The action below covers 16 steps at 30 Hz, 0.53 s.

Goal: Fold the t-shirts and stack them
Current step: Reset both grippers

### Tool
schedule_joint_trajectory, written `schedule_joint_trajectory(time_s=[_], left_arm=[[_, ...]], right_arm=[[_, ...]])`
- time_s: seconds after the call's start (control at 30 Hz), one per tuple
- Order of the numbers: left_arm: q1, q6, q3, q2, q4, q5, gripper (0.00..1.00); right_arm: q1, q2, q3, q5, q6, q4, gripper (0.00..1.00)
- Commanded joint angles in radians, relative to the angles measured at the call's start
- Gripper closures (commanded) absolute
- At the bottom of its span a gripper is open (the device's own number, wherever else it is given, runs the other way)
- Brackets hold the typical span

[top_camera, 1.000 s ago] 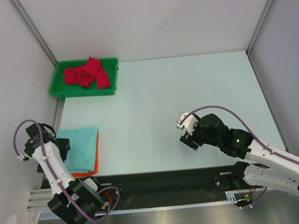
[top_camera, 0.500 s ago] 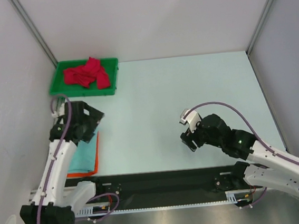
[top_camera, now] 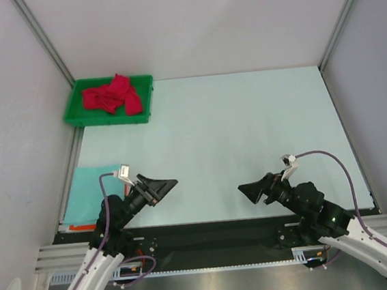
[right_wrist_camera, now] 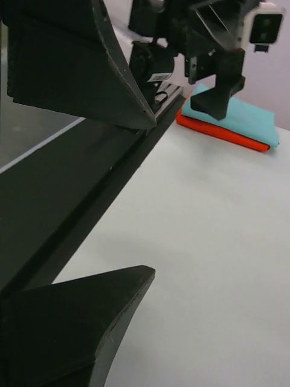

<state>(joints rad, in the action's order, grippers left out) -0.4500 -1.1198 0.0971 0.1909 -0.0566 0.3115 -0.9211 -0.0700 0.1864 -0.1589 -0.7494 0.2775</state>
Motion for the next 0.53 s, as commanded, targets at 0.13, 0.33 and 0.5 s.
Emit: schedule_joint_trajectory(time_s=[0.13,0.33,0.5], left_arm=[[-0.007,-0.285,-0.279,-0.321,0.449,0.158,0.0],[-0.007,-0.376,-0.316,-0.174,0.857,0.262,0.0],[-0.007,-0.475,-0.318,-0.152,1.032,0.255,0.0]], right_arm=[[-0.097,-0.025,-0.113,-0.235,-0.393,-0.126,0.0],[-0.107,-0.019,-0.223,-0.338,-0.631,-0.087,0.0],[-0.125,-0.008,-0.269,-0.267,-0.512,-0.346,0.0]])
